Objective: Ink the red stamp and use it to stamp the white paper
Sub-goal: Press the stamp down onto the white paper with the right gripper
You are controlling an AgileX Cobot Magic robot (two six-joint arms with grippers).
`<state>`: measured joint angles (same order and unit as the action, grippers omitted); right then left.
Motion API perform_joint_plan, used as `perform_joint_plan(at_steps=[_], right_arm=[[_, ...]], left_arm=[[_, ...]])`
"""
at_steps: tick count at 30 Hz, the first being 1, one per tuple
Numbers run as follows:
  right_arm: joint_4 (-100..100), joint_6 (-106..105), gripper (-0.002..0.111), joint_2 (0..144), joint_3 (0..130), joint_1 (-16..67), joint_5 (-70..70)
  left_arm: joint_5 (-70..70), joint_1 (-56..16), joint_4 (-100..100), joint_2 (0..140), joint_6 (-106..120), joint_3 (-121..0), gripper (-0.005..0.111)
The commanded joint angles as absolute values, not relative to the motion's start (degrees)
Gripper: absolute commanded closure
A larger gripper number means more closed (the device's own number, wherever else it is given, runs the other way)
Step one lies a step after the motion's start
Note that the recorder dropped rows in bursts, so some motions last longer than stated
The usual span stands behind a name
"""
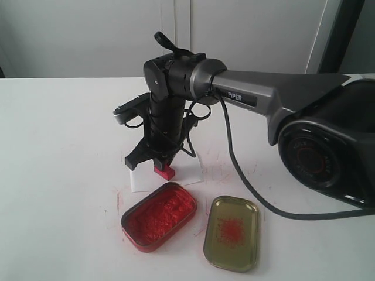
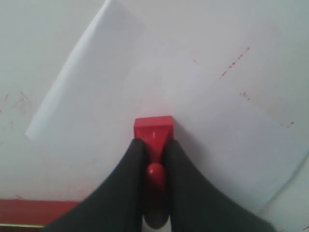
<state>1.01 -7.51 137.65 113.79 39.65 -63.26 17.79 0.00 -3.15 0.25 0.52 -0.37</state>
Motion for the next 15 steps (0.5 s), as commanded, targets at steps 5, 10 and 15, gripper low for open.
perform_joint_plan(at_steps=[5,10,15], right_arm=[[1.47,-7.27,0.108,144.16,111.27,39.31,-64.39],[1.47,-7.27,0.108,143.35,111.38,39.31,-64.39],[1.47,-7.27,0.108,140.92,111.38,39.31,-63.96]], left_arm=[[17.61,0.0,-3.42,0.0,0.0,0.0,0.107],[17.61,0.0,-3.42,0.0,0.0,0.0,0.107],[17.61,0.0,-3.42,0.0,0.0,0.0,0.107]])
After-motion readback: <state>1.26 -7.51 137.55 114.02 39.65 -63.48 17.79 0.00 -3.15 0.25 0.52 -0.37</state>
